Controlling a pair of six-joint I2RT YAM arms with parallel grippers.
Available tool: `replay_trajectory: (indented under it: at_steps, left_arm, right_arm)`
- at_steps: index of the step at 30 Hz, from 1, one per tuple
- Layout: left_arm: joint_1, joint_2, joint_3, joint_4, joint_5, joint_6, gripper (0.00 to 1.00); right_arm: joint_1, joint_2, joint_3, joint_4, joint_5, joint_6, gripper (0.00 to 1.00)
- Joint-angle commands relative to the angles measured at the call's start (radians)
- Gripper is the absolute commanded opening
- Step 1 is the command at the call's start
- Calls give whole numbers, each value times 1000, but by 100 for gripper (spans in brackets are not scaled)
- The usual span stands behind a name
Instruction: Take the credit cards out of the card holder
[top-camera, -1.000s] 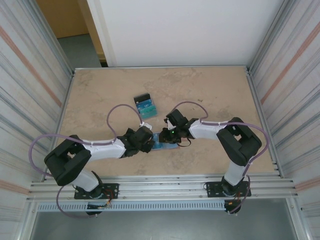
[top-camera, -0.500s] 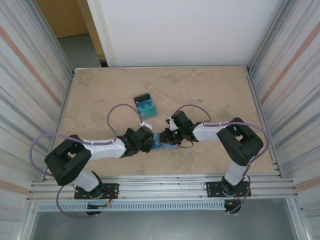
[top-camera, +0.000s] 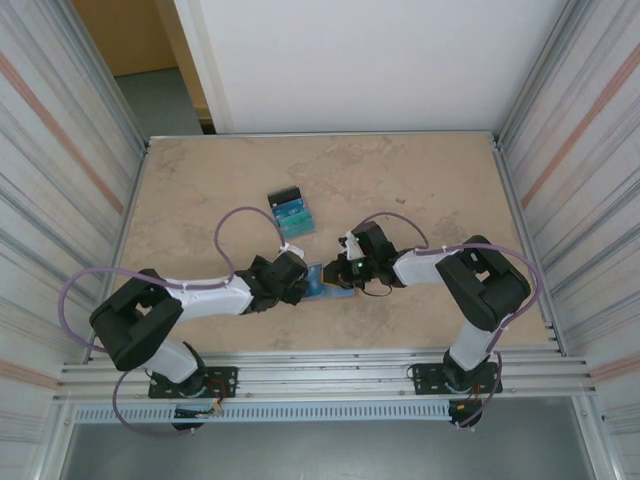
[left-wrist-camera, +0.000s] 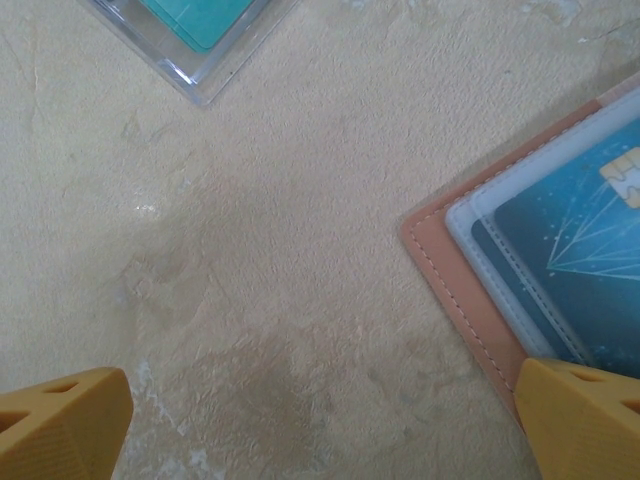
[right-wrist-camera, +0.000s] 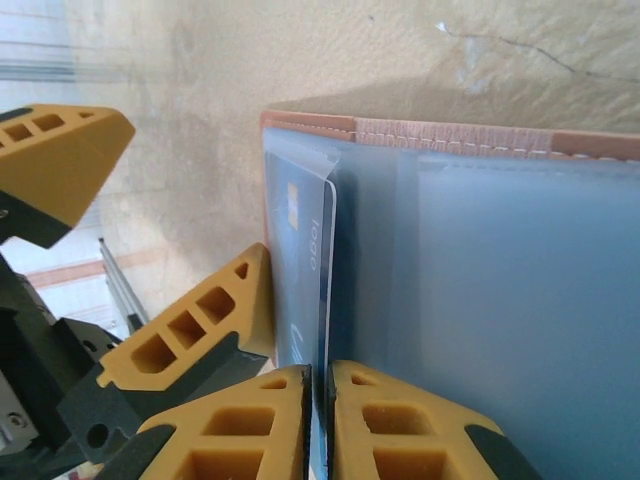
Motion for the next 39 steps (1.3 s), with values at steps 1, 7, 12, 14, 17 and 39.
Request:
replay_trajectory:
  at_steps: [1,7,12,14,17,39]
  left_arm:
    - [-8,17,22,-33,-20,-21,99]
    - [-7,17,21,-36,-21,-22,99]
    - [-8,20,22,-39,-26,-23,99]
    - [-8,19,23,-40,-26,-23,99]
    - [-7,20,24,-45,-26,-22,99]
    - [-8,6,22,-54,-35,-27,99]
  right_arm:
    - [-12,-32,-19,86,-52,38,15]
    - [-28,-32,-41,131,-74,61,17]
    - [-35,-35,-49,144,-79,67,17]
    - [-38,-38,-50,149,-80,66,17]
    - [-43,-37,-57,155,-83,68,17]
    - [-81,-86,-105,166,-64,51,3]
